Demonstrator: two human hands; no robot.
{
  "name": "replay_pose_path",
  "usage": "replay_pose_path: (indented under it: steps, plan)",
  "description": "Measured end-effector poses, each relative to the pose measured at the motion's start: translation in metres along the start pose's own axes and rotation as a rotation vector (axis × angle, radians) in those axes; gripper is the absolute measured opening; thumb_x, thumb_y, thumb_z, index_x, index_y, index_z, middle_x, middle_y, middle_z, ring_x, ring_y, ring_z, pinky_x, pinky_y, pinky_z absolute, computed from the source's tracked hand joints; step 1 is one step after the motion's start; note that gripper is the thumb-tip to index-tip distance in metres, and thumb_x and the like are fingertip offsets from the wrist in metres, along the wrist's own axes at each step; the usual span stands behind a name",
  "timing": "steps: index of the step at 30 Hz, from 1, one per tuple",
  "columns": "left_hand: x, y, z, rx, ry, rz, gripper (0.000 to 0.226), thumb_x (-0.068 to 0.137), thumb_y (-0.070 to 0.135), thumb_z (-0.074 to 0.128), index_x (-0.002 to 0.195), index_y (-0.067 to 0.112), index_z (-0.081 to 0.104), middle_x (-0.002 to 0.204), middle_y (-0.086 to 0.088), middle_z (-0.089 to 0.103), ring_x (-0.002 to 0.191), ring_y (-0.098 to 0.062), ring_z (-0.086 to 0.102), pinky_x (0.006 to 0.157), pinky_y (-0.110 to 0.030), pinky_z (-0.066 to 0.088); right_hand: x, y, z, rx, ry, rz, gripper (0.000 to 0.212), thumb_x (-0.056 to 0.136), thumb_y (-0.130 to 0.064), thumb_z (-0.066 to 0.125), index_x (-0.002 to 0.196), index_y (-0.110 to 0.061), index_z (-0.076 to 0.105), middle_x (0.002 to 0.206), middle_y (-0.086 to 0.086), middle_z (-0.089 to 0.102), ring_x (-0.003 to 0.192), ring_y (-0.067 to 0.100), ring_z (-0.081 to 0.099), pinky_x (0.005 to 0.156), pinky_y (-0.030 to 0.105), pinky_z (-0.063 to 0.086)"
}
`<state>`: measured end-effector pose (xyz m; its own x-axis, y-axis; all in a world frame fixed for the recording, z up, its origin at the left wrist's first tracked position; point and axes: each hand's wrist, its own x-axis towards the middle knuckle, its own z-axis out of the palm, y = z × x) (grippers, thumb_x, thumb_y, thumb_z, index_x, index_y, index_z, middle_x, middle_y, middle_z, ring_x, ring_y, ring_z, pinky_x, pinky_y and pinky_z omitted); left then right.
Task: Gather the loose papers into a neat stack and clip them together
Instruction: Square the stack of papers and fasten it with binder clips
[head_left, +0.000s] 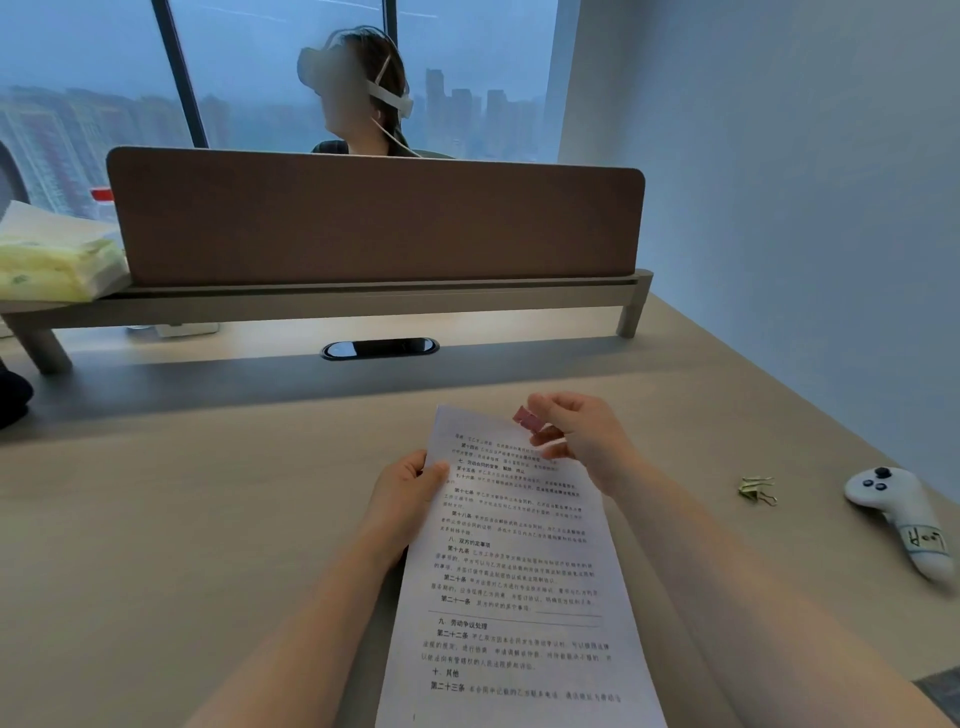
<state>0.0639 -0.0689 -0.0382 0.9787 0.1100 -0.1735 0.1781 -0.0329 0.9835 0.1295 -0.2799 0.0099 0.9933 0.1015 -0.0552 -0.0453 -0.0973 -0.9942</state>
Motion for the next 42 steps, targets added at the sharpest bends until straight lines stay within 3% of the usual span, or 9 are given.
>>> replay_pose_path:
  steps: [5,7,10,14,21,25,30,42]
  plan:
    - [0.000,-0.001,-0.002,0.003,-0.012,0.004,0.019,0.098,0.014,0.051,0.102,0.007,0.069,0.091,-0.016,0.076,0.073,-0.028,0.071,0.065,-0.038,0.058,0.000,-0.004,0.024,-0.216,-0.048,-0.249,0.015,0.090,-0.022,0.067,0.082,-0.011,0.076,0.083,0.005,0.077,0.079,0.022,0.069,0.080,0.037,0.055]
    - [0.000,-0.002,-0.002,-0.008,-0.019,0.002,0.018,0.098,0.014,0.051,0.101,0.007,0.068,0.091,-0.016,0.076,0.072,-0.027,0.071,0.064,-0.038,0.058,0.001,-0.005,0.032,-0.242,-0.039,-0.307,0.016,0.090,-0.022,0.067,0.080,-0.012,0.075,0.081,0.004,0.076,0.080,0.027,0.070,0.079,0.038,0.056]
    - [0.000,-0.003,-0.002,-0.006,-0.029,0.032,0.018,0.099,0.013,0.051,0.100,0.008,0.068,0.090,-0.015,0.076,0.070,-0.026,0.071,0.063,-0.037,0.058,0.004,-0.010,0.044,-0.239,-0.032,-0.367,0.018,0.091,-0.021,0.066,0.077,-0.013,0.075,0.077,0.002,0.076,0.072,0.018,0.069,0.073,0.034,0.055]
    - [-0.001,-0.003,-0.003,-0.065,-0.038,0.051,0.017,0.099,0.010,0.051,0.100,0.007,0.068,0.088,-0.013,0.076,0.069,-0.023,0.071,0.061,-0.034,0.058,0.013,-0.016,0.052,-0.276,-0.051,-0.416,0.020,0.091,-0.023,0.065,0.075,-0.015,0.075,0.075,0.003,0.075,0.072,0.020,0.068,0.073,0.039,0.054]
    - [0.004,-0.009,-0.004,-0.128,-0.054,0.073,0.016,0.097,0.007,0.052,0.098,0.009,0.068,0.087,-0.013,0.075,0.071,-0.024,0.071,0.064,-0.036,0.058,0.025,-0.020,0.055,-0.313,-0.117,-0.359,0.020,0.089,-0.028,0.067,0.075,-0.017,0.077,0.076,0.004,0.076,0.079,0.032,0.070,0.081,0.052,0.057]
    - [0.006,-0.011,-0.004,-0.131,-0.055,0.094,0.015,0.097,0.008,0.054,0.098,0.010,0.068,0.087,-0.012,0.076,0.072,-0.025,0.071,0.065,-0.037,0.058,0.026,-0.022,0.055,-0.304,-0.085,-0.306,0.016,0.089,-0.029,0.070,0.081,-0.019,0.079,0.079,0.005,0.077,0.076,0.031,0.071,0.075,0.044,0.059]
    - [0.007,-0.014,-0.003,-0.148,-0.049,0.111,0.016,0.097,0.008,0.053,0.098,0.011,0.069,0.090,-0.015,0.076,0.075,-0.029,0.070,0.070,-0.042,0.057,0.026,-0.028,0.056,-0.262,-0.114,-0.266,0.013,0.089,-0.024,0.071,0.085,-0.014,0.078,0.072,0.001,0.074,0.061,0.009,0.065,0.061,0.024,0.055]
    - [0.011,-0.017,-0.003,-0.127,-0.009,0.130,0.014,0.096,0.008,0.055,0.099,0.004,0.068,0.095,-0.022,0.074,0.080,-0.035,0.069,0.077,-0.055,0.055,0.030,-0.022,0.065,-0.314,-0.121,-0.206,0.016,0.087,-0.030,0.073,0.071,-0.030,0.077,0.075,-0.005,0.076,0.072,0.013,0.067,0.073,0.032,0.056]
